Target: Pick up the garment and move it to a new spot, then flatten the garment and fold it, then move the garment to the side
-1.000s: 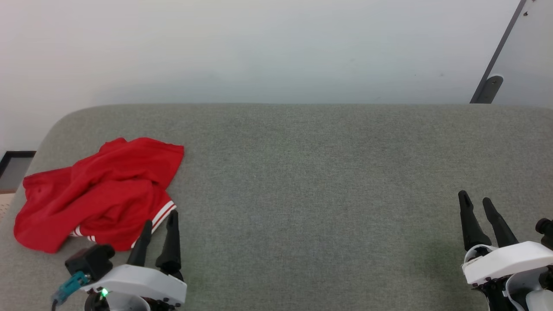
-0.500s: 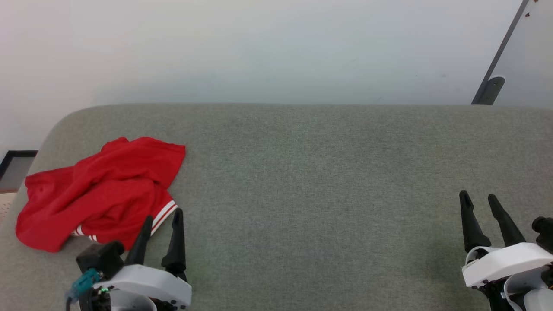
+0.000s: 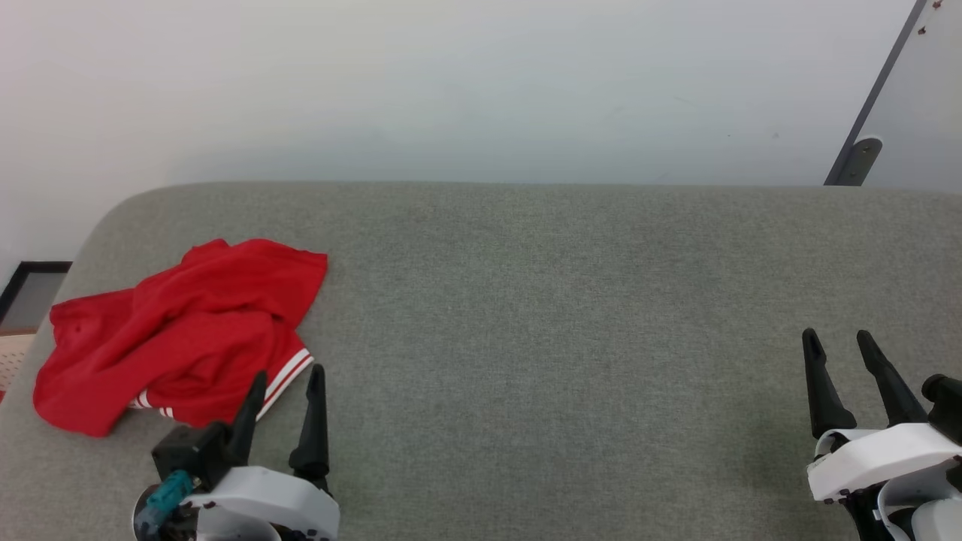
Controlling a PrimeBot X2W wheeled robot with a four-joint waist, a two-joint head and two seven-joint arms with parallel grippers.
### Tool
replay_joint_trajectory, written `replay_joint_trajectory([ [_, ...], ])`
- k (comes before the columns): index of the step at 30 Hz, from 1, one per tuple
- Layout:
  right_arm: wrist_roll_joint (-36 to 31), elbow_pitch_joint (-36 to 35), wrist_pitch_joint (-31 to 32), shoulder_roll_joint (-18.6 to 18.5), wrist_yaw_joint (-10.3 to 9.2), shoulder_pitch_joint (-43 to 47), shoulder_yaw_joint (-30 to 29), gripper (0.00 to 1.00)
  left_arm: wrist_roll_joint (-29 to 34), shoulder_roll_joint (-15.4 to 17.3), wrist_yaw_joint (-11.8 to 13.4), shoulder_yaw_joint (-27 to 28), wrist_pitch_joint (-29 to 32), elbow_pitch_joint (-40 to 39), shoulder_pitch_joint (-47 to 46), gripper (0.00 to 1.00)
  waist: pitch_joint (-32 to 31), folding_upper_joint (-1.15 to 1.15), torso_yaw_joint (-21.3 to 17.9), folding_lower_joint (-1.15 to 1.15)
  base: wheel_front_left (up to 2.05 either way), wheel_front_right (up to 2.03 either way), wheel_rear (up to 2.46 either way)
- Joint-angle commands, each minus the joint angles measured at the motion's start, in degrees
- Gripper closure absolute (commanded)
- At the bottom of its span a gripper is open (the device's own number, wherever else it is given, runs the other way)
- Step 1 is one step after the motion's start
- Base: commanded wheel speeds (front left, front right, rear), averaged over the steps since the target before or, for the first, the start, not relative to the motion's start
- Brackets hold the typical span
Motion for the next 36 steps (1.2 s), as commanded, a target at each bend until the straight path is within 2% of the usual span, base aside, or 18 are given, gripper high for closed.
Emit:
replay_joint_trajectory([
  [1,-1.4,-0.3,-0.6,-0.2,-0.04,-0.8,-0.4,0.00,1.3,0.1,-0.1,0.1,-0.6,-0.3,-0.2,0.00,-0.1,0.00,0.1,0.00,0.00,0.00,0.00],
  [21,-7.9,-1.9,-3.1,1.1,-0.05,1.6,-3.5,0.00,10.1,-0.8,-2.2,1.9,-3.0,0.8,0.8,0.00,-0.4,0.00,0.9,0.00,0.00,0.00,0.00],
  [36,-11.0,-2.3,-4.6,2.2,-0.06,2.6,-5.3,0.00,14.9,-2.6,-5.0,4.2,-4.6,3.4,0.7,0.00,-0.4,0.00,1.6,0.00,0.00,0.00,0.00],
])
